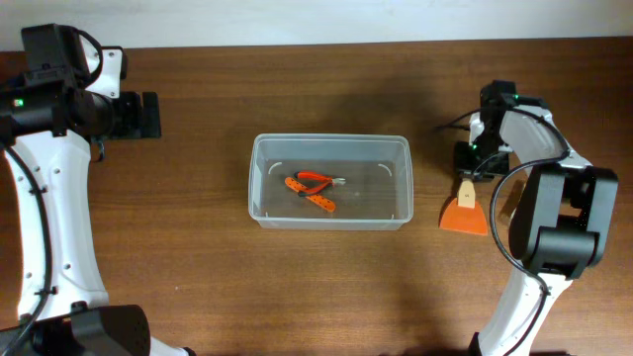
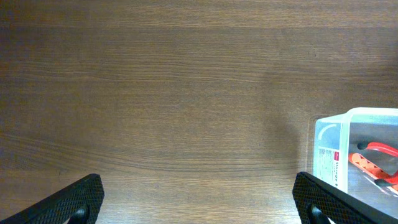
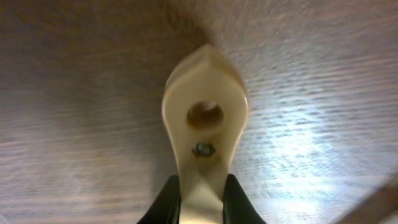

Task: Pack container
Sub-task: 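Lift the scraper with the right gripper and place it in the container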

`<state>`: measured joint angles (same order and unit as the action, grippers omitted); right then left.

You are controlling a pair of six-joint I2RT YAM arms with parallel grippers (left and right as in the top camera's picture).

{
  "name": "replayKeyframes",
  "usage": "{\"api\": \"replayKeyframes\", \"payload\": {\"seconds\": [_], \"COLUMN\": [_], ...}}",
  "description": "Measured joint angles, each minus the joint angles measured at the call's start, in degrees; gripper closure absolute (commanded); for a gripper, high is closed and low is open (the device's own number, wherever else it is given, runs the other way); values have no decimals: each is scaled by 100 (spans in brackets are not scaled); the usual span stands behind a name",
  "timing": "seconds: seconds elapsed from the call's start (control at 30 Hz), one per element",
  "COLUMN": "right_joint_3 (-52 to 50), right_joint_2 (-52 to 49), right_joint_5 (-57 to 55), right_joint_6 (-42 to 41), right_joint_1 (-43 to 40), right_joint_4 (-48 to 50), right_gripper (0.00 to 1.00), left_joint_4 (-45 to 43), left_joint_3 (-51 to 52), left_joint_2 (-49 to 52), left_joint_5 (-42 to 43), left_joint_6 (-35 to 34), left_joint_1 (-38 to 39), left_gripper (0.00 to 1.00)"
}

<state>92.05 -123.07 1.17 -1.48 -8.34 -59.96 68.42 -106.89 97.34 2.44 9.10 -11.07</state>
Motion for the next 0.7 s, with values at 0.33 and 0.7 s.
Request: {"api": "replayKeyframes", "payload": {"seconds": [0.33,0.7], "right_joint_3": [1515,2492], "right_joint_2": [529,1504], "right_joint_5": [0,33], "right_joint_6": [289,2267], "right_joint_1": [166,1908], "right_joint_4": [-785,-1228], "right_gripper": [96,96], "left_joint_4": [2,7], "left_joint_3": [0,0], "left_joint_2": [0,0], "left_joint_5": [2,20], "left_joint_6": [0,0], "left_joint_1": [0,0], "left_gripper": [1,1]}}
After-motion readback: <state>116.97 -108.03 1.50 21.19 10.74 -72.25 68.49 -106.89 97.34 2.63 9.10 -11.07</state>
